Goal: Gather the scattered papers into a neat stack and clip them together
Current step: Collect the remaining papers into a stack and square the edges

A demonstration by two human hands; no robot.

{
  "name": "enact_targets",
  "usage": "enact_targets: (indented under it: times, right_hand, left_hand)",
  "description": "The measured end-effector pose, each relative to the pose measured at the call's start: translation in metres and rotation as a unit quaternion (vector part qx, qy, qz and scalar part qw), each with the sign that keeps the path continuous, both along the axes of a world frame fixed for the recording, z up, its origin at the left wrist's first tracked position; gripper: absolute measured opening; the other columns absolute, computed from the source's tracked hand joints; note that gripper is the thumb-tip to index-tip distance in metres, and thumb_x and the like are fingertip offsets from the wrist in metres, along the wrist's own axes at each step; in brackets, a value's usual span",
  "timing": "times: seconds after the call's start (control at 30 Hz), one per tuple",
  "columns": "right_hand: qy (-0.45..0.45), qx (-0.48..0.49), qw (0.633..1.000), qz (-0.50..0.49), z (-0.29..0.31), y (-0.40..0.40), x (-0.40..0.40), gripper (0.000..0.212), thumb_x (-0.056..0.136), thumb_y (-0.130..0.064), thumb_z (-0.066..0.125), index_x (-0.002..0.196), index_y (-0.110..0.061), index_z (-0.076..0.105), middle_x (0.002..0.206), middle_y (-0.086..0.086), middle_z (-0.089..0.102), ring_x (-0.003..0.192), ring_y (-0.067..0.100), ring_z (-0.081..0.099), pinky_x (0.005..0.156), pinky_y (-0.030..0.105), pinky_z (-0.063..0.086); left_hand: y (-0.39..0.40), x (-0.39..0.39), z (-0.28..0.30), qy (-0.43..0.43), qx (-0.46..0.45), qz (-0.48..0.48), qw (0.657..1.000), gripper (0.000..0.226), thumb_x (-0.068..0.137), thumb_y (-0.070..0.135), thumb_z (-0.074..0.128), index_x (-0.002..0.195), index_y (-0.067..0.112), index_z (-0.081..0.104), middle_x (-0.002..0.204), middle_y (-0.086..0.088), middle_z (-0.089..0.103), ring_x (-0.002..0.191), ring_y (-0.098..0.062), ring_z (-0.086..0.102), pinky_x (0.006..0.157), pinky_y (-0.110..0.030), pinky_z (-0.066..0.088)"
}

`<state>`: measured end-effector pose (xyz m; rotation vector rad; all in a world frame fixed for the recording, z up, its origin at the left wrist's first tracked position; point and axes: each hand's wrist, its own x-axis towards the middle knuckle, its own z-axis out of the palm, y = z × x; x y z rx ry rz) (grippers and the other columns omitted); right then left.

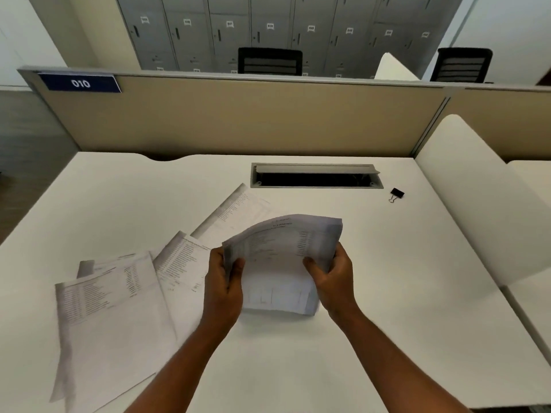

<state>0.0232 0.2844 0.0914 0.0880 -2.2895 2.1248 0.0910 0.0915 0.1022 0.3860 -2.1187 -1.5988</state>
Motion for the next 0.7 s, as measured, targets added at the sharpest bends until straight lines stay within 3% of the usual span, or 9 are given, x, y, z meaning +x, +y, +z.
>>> enact_targets:
  times: [0.1, 0.17, 0.27, 0.37, 0.43, 0.5, 0.6, 0.7]
  right_hand:
    - [0.033, -0.012, 0.999, -0.026, 0.006, -0.003, 0.004, 0.036, 0.086, 0.000, 0.076, 0.114, -0.017, 0.061, 0.104, 0.001, 0.070, 0.094, 0.012, 0.068, 0.076, 0.023, 0.055]
    - [0.078, -0.010, 0.997, -0.029, 0.012, -0.002, 0.005, 0.046, 0.082, 0.000, 0.079, 0.119, -0.013, 0.054, 0.108, 0.006, 0.068, 0.099, 0.015, 0.067, 0.083, 0.023, 0.055]
    - [0.133, 0.016, 0.991, -0.013, 0.021, -0.003, 0.008, 0.070, 0.079, 0.005, 0.081, 0.135, -0.012, 0.042, 0.117, 0.006, 0.066, 0.113, 0.022, 0.064, 0.097, 0.028, 0.053]
    - [0.249, 0.116, 0.960, -0.054, 0.029, -0.006, 0.008, 0.080, 0.079, 0.005, 0.080, 0.144, -0.009, 0.036, 0.132, 0.007, 0.059, 0.130, 0.015, 0.053, 0.106, 0.025, 0.045]
    - [0.329, 0.195, 0.923, -0.052, 0.033, -0.004, 0.005, 0.073, 0.082, 0.007, 0.076, 0.143, -0.015, 0.043, 0.137, 0.014, 0.054, 0.130, 0.009, 0.051, 0.102, 0.021, 0.048]
    - [0.371, 0.284, 0.884, -0.037, 0.038, 0.000, 0.002, 0.060, 0.088, 0.002, 0.070, 0.141, -0.021, 0.056, 0.141, 0.014, 0.051, 0.116, 0.007, 0.057, 0.087, 0.020, 0.057]
    - [0.378, 0.318, 0.868, -0.043, 0.042, 0.002, 0.000, 0.051, 0.092, -0.003, 0.067, 0.138, -0.022, 0.061, 0.140, 0.013, 0.050, 0.106, 0.018, 0.062, 0.074, 0.024, 0.061]
    - [0.382, 0.333, 0.861, -0.039, 0.047, 0.002, -0.002, 0.050, 0.091, -0.005, 0.070, 0.137, -0.023, 0.062, 0.139, 0.013, 0.050, 0.103, 0.016, 0.060, 0.072, 0.025, 0.062]
  left_hand:
    - [-0.002, -0.001, 0.004, 0.017, 0.002, 0.001, 1.000, 0.029, 0.098, 0.020, 0.052, 0.118, 0.037, 0.043, 0.112, 0.022, 0.058, 0.104, 0.009, 0.056, 0.085, -0.007, 0.047]
    - [-0.005, -0.001, 0.008, 0.030, 0.007, -0.002, 1.000, 0.023, 0.095, 0.028, 0.053, 0.114, 0.036, 0.044, 0.105, 0.027, 0.057, 0.100, 0.002, 0.057, 0.080, -0.010, 0.049]
    - [-0.009, -0.003, 0.008, 0.050, 0.013, -0.015, 0.999, 0.024, 0.091, 0.026, 0.055, 0.113, 0.023, 0.046, 0.104, 0.016, 0.056, 0.099, -0.001, 0.056, 0.083, -0.012, 0.048]
    - [-0.011, -0.005, 0.009, 0.046, -0.002, -0.030, 0.999, 0.029, 0.089, 0.025, 0.052, 0.115, 0.012, 0.046, 0.104, 0.011, 0.056, 0.096, 0.005, 0.055, 0.078, -0.007, 0.046]
    - [-0.013, -0.007, 0.006, 0.034, -0.004, -0.039, 0.999, 0.031, 0.090, 0.024, 0.053, 0.116, 0.009, 0.046, 0.104, 0.009, 0.056, 0.096, 0.005, 0.055, 0.076, -0.007, 0.046]
    - [-0.015, -0.010, 0.003, 0.026, -0.002, -0.043, 0.999, 0.030, 0.090, 0.026, 0.053, 0.116, 0.012, 0.046, 0.105, 0.009, 0.057, 0.097, 0.005, 0.056, 0.076, -0.008, 0.048]
    - [-0.016, -0.014, 0.001, 0.014, -0.010, -0.038, 0.999, 0.026, 0.093, 0.016, 0.056, 0.116, 0.012, 0.046, 0.105, 0.012, 0.056, 0.098, 0.010, 0.055, 0.076, -0.005, 0.046]
    - [-0.016, -0.016, -0.002, 0.006, -0.024, -0.042, 0.999, 0.027, 0.094, 0.008, 0.057, 0.119, 0.010, 0.046, 0.107, 0.011, 0.058, 0.098, 0.012, 0.055, 0.076, -0.003, 0.044]
